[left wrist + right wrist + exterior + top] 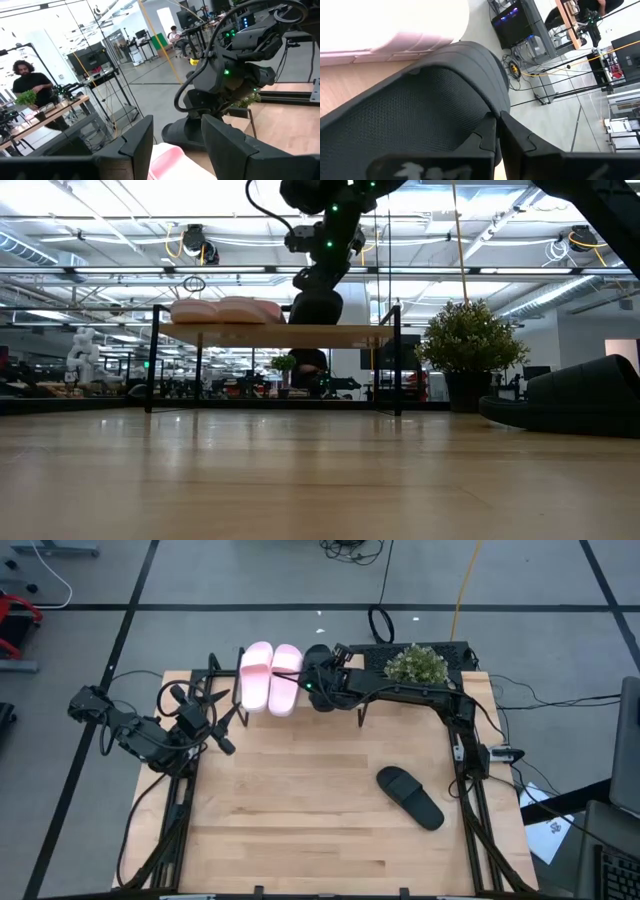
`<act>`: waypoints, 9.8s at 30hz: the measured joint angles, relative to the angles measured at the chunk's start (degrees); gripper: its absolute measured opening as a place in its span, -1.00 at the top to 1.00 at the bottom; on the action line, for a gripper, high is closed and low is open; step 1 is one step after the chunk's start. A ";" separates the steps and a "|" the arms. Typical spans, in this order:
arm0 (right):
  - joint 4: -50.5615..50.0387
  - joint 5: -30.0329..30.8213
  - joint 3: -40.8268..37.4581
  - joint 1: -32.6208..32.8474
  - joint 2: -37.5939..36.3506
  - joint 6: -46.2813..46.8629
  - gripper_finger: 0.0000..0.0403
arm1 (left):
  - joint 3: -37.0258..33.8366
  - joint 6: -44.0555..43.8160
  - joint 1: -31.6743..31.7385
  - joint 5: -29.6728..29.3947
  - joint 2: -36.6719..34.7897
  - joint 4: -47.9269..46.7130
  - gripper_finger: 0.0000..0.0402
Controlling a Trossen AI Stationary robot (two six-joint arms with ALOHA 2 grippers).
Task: Pick and place slides into the shelf
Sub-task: Put the left black slide on the shelf
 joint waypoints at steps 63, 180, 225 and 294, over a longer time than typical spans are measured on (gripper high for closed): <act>-0.25 -1.68 0.02 -1.38 -0.02 4.53 1.00 | 0.00 0.09 -0.02 0.24 0.00 0.00 0.13; -1.98 -10.68 0.02 -0.36 0.00 15.04 0.46 | 0.02 1.36 0.00 0.13 0.00 0.02 0.13; -22.06 -23.97 -4.42 0.76 -7.15 26.77 0.45 | 0.01 1.85 -0.02 0.15 -0.02 -0.24 0.13; -8.92 -33.19 -15.80 -4.27 -12.87 30.02 0.46 | 0.02 1.38 -0.02 0.13 0.00 -0.02 0.13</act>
